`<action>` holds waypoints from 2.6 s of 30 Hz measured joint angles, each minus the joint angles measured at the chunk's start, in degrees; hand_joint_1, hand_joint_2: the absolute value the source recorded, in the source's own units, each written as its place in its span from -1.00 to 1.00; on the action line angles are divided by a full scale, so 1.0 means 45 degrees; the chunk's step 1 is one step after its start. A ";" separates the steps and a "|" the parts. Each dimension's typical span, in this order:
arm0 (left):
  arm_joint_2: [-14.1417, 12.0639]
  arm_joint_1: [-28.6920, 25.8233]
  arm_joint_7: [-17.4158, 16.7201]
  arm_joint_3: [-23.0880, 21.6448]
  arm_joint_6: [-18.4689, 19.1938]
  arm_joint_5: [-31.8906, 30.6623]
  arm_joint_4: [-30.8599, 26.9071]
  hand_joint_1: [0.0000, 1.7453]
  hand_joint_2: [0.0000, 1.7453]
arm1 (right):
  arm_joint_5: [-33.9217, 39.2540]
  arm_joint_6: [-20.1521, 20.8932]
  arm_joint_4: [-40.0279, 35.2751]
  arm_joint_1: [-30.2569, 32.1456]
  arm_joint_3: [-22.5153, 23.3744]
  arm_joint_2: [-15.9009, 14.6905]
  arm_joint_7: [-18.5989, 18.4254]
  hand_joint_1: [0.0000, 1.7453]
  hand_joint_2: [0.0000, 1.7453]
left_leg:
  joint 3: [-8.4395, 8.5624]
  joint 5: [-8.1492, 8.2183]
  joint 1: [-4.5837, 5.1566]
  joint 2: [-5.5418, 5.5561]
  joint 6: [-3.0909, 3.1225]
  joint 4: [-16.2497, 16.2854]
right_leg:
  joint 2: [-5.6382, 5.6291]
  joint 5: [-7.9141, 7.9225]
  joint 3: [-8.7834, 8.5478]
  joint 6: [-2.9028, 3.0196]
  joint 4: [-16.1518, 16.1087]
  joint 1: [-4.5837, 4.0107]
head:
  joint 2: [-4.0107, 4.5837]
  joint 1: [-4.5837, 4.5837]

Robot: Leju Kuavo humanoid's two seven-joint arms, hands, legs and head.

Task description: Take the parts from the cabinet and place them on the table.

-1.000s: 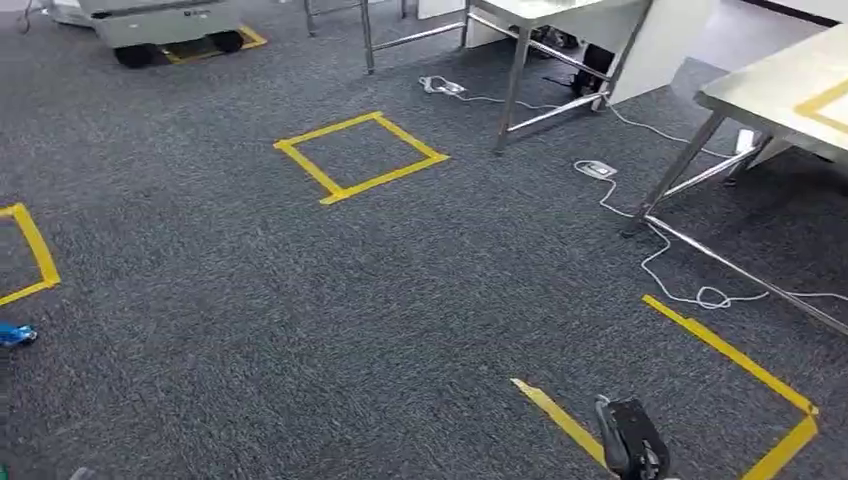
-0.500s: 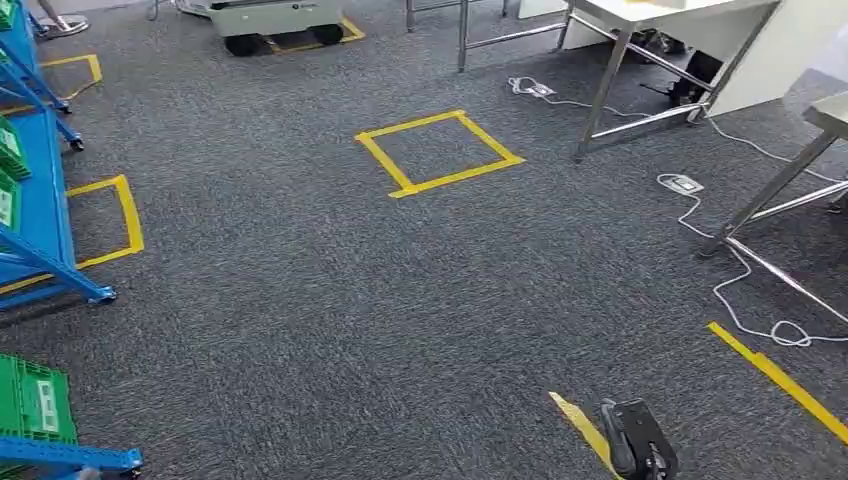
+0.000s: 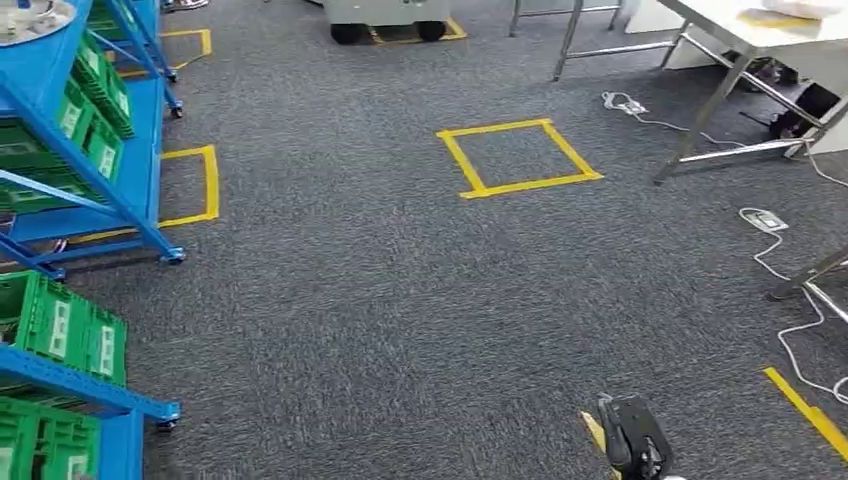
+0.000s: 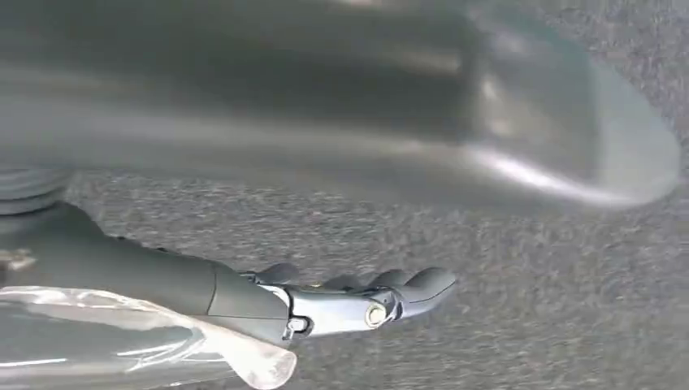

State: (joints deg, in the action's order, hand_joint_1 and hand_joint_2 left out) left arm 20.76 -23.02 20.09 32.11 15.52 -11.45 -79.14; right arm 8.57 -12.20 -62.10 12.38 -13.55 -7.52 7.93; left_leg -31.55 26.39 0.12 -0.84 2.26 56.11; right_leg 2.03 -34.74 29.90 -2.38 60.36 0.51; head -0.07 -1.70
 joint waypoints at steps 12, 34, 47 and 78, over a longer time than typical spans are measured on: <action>0.0005 -0.0017 -0.0005 -0.0015 0.0063 -0.0015 -0.0005 -1.00 -1.00 | 0.0039 -0.0083 0.0136 0.0007 0.0112 0.0000 0.0034 -1.00 -1.00 | -0.0857 -0.0945 0.0018 0.1903 -0.0553 0.0040 | -0.1359 0.0536 -0.1026 0.0227 -0.1139 0.0018 | 0.0000 0.0010; 0.0029 0.0116 0.0024 0.0063 0.0053 -0.0248 0.0005 -1.00 -1.00 | 0.0010 -0.0073 0.0049 0.0222 0.0287 0.0019 0.0063 -1.00 -1.00 | 0.0622 0.0191 0.0016 0.0386 -0.0061 -0.0285 | -0.0414 -0.0709 0.1679 0.0007 0.3146 0.0013 | 0.0000 0.0034; 0.0058 0.0135 0.0010 0.0068 0.0058 -0.0248 0.0005 -1.00 -1.00 | 0.0010 -0.0078 0.0015 0.0230 0.0311 0.0024 0.0068 -1.00 -1.00 | -0.0878 0.1556 -0.0012 0.0389 -0.0734 0.2345 | -0.0354 0.1301 -0.0186 0.0501 -0.1080 0.0109 | 0.0000 0.0150; 0.0073 0.0172 -0.0471 0.0034 -0.0049 0.0024 0.0005 -1.00 -1.00 | 0.0010 -0.0233 -0.0248 0.0399 0.0364 0.0039 -0.0102 -1.00 -1.00 | -0.1129 0.1524 0.0031 0.0463 -0.0682 0.2629 | -0.0335 0.1145 -0.0202 0.0532 -0.0982 0.0095 | 0.0005 0.0082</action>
State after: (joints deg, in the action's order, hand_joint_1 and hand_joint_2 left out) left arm 21.09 -22.25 17.97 32.26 15.30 -11.34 -79.12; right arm 8.61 -13.25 -63.21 14.18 -11.91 -7.34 7.48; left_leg -36.63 33.24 0.26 1.24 -0.81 67.94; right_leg 0.52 -29.59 28.99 0.01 55.94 0.94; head -0.05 -1.33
